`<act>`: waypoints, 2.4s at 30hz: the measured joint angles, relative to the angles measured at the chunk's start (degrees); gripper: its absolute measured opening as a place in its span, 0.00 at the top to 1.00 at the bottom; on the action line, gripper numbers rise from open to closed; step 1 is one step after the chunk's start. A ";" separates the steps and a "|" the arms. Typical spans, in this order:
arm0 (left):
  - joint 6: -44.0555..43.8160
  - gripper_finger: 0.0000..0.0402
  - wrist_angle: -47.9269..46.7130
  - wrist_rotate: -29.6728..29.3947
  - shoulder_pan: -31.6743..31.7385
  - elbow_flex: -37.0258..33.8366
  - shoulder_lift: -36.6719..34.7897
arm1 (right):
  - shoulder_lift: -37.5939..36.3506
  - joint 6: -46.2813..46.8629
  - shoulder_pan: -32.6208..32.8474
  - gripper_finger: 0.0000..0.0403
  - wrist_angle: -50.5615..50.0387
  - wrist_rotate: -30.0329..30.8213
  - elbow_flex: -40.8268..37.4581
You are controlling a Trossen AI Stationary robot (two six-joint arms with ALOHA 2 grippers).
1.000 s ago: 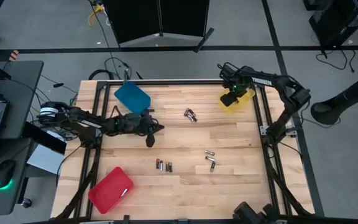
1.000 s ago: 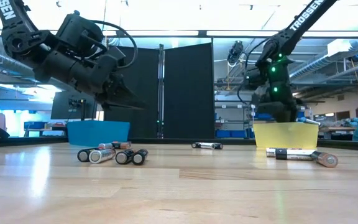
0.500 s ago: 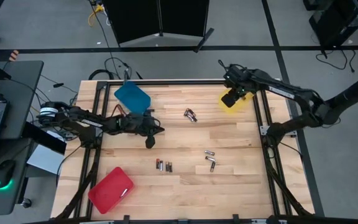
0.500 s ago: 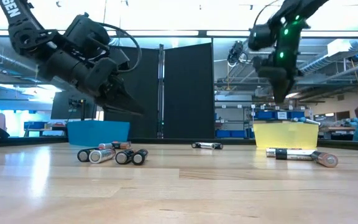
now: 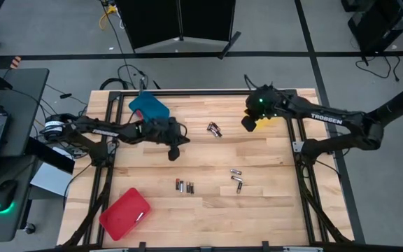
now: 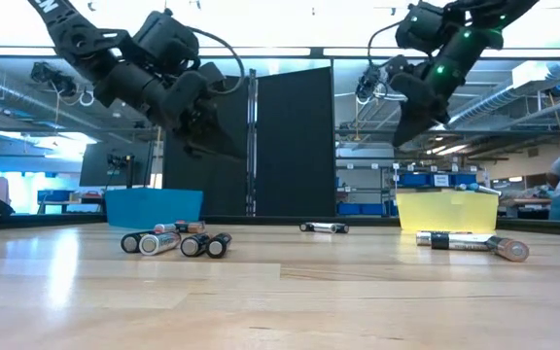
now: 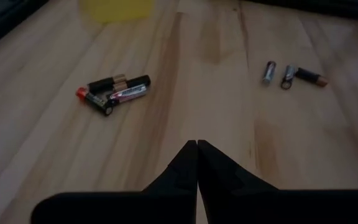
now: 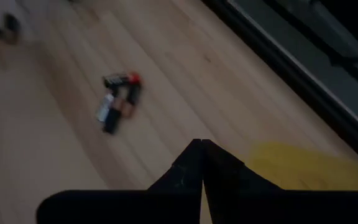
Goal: Sort batteries
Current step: Put the black brown battery into the blue bin
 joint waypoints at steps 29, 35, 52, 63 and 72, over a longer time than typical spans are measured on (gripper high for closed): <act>-9.13 0.96 20.82 1.80 0.24 -10.36 0.04 | 1.92 0.34 14.41 0.98 28.94 0.09 -7.73; -9.06 0.96 20.26 9.06 0.22 -10.34 0.04 | 7.49 -1.24 16.56 0.92 34.96 -0.88 -7.73; -1.07 0.96 -10.77 13.48 1.70 -0.30 0.04 | 14.03 -3.63 16.33 0.94 39.48 -4.24 -7.68; 14.10 0.80 -36.63 1.49 1.75 12.65 0.02 | 14.03 -3.97 16.35 0.96 39.28 -4.26 -7.67; 15.01 0.61 -37.83 1.09 1.75 12.63 0.24 | 14.03 -4.09 16.35 0.94 39.06 -4.31 -7.66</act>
